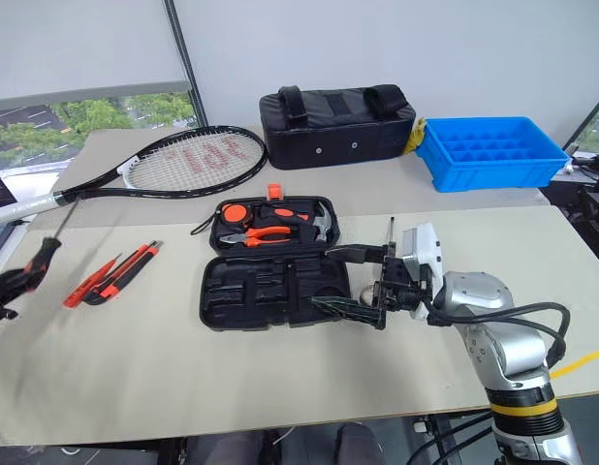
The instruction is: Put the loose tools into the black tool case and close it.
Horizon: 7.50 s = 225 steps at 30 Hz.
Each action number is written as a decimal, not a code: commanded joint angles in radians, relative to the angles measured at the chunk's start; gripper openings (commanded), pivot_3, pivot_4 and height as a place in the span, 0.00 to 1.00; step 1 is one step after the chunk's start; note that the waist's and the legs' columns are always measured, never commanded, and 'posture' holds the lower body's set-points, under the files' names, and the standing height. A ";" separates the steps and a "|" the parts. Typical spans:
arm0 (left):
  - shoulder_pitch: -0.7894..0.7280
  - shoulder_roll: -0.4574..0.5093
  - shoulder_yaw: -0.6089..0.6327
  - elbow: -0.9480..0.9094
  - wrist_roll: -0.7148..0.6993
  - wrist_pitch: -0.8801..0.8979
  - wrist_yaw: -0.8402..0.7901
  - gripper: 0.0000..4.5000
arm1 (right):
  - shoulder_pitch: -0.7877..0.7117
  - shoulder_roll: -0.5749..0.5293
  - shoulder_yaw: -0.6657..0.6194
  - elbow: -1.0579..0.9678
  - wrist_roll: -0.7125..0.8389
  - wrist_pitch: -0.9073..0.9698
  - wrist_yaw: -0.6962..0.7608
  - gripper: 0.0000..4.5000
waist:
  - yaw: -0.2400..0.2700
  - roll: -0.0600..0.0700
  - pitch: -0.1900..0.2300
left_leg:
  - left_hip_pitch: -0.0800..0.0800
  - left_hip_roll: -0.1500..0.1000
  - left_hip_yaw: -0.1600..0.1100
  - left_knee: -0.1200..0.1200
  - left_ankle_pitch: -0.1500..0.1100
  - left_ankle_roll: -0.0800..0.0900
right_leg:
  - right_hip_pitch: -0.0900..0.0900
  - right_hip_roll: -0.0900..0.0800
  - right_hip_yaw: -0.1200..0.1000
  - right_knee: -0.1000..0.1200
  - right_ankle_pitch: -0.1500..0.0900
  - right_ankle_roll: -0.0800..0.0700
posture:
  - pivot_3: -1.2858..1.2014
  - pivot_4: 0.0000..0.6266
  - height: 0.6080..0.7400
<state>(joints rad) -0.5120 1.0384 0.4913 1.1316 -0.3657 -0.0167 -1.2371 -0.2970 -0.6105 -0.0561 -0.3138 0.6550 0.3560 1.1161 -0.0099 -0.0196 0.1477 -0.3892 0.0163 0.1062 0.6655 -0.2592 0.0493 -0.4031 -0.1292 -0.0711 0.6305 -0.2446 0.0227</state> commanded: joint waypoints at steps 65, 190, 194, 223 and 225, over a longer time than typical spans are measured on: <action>-0.209 -0.453 -0.497 -0.889 0.074 0.171 0.046 0.85 | 0.223 -0.086 -0.178 0.032 -0.062 -0.176 -0.045 0.98 | 0.021 0.001 -0.001 | -0.001 0.001 0.002 0.010 0.001 -0.002 | 0.003 0.003 0.004 -0.001 0.001 0.002 | 0.52 0.24 1.00; 0.185 -0.106 -0.248 -1.454 -0.309 0.600 0.029 1.00 | -0.222 0.084 0.050 0.268 -0.471 0.018 -0.589 0.20 | -0.013 0.012 -0.016 | -0.004 -0.001 0.002 0.005 -0.001 0.000 | 0.003 0.004 0.009 -0.015 0.004 0.009 | 0.52 0.24 1.00; 0.277 -0.085 -0.191 -1.450 -0.290 0.587 0.029 1.00 | -0.252 0.095 0.165 0.309 -0.445 -0.192 -0.338 0.20 | -0.015 0.011 -0.016 | -0.004 0.000 0.003 0.003 0.000 -0.001 | 0.001 0.005 0.010 -0.015 0.004 0.008 | 0.52 0.24 1.00; 0.602 -0.051 0.047 -1.695 -0.470 0.645 0.072 1.00 | -0.655 0.181 0.316 1.179 -0.629 -0.905 0.163 0.99 | -0.030 0.010 -0.014 | -0.002 0.000 0.004 0.003 0.002 -0.005 | 0.002 0.004 0.009 -0.013 0.005 0.006 | 0.52 0.24 1.00; 0.603 -0.051 0.041 -1.692 -0.465 0.640 0.066 1.00 | -0.655 0.188 0.288 1.159 -0.603 -0.886 0.139 0.99 | -0.031 0.010 -0.014 | -0.002 0.000 0.004 0.003 0.002 -0.005 | 0.001 0.004 0.009 -0.012 0.005 0.006 | 0.52 0.24 1.00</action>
<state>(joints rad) 0.0908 0.9743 0.5152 -0.5503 -0.8299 0.6491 -1.1621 -0.9272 -0.4226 0.2841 0.8744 0.0214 -0.5341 1.2829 -0.0408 -0.0093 0.1338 -0.3909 0.0169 0.1098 0.6683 -0.2572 0.0441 -0.4018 -0.1256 -0.0620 0.6198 -0.2401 0.0281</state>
